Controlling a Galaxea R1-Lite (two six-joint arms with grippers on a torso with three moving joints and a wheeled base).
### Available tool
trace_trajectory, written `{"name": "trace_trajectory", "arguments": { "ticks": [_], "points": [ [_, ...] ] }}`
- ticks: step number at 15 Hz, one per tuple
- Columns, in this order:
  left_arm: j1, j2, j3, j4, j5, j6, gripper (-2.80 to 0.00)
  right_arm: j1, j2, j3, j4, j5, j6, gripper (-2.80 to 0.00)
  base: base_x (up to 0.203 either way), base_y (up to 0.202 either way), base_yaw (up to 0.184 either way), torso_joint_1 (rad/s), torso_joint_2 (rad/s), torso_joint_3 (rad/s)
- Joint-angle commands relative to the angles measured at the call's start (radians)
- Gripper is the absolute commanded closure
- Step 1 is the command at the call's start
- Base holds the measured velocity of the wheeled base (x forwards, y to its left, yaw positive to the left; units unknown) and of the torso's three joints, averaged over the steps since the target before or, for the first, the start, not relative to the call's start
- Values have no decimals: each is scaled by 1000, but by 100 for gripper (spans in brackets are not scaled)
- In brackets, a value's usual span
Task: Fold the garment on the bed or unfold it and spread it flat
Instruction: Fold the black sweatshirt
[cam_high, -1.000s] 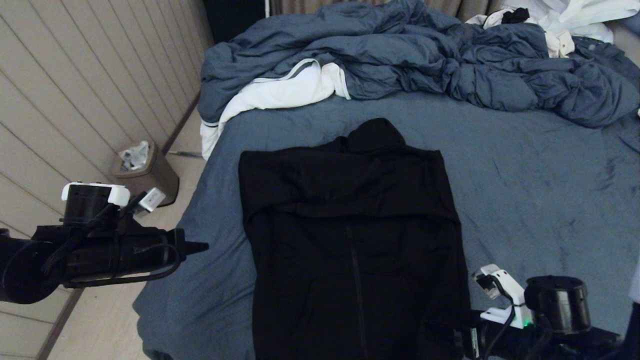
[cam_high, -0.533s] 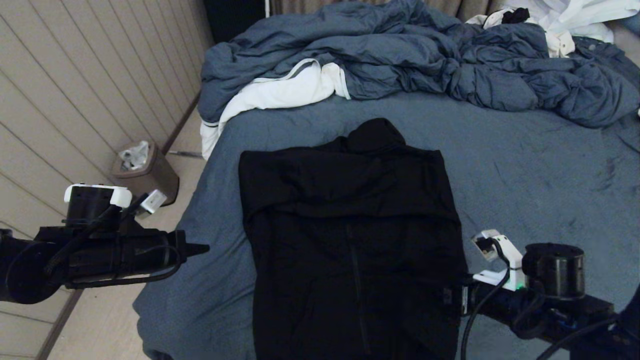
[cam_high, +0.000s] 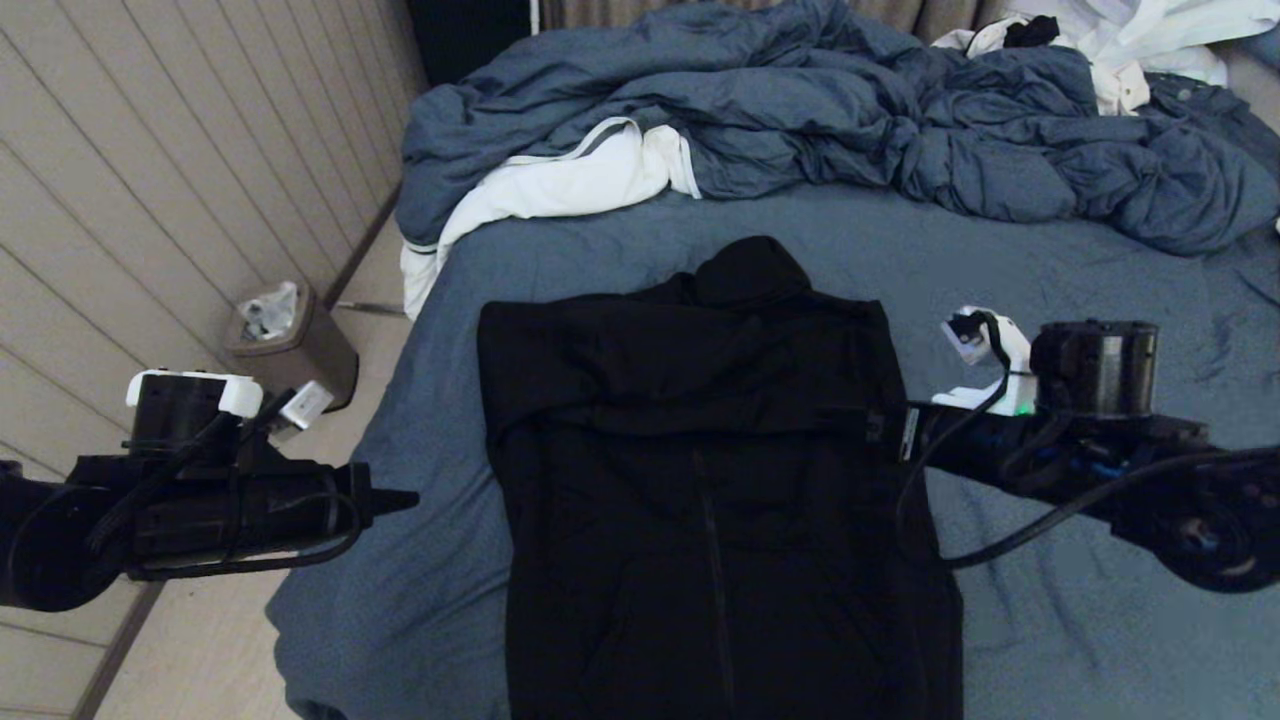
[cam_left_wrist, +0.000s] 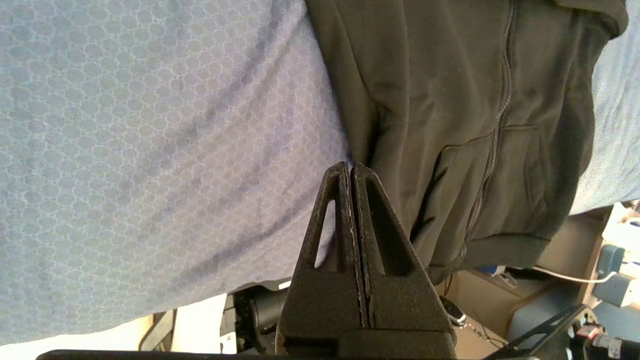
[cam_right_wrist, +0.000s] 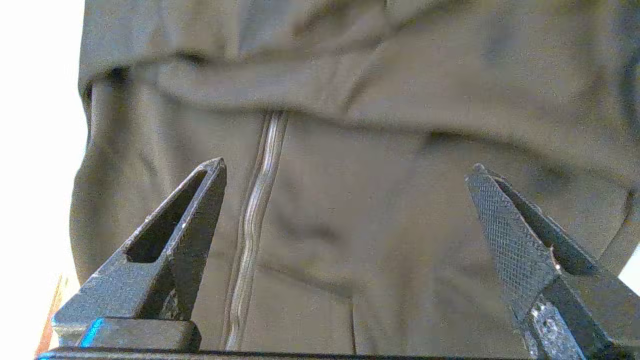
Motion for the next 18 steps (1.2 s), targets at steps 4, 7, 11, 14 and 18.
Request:
{"name": "trace_trajectory", "arguments": {
  "ticks": [4,7,11,14,18],
  "points": [
    [0,-12,7,-2,-3,-2,0,9,-13,-23,95,-8,8,-280,0,0,0,0,0,0],
    [0,-13,9,-1,-3,-2,0,-7,-72,42,250,-14,8,-280,0,0,0,0,0,0],
    [-2,-6,16,-2,-3,-2,0,-54,-167,140,437,-15,-59,-280,0,0,0,0,0,0],
    [-2,15,5,-2,-3,-2,0,-79,-210,241,509,-18,-86,-280,0,0,0,0,0,0],
    [-2,15,8,-2,-3,-2,0,-104,-143,283,505,-28,-98,-280,0,0,0,0,0,0]
  ]
}}
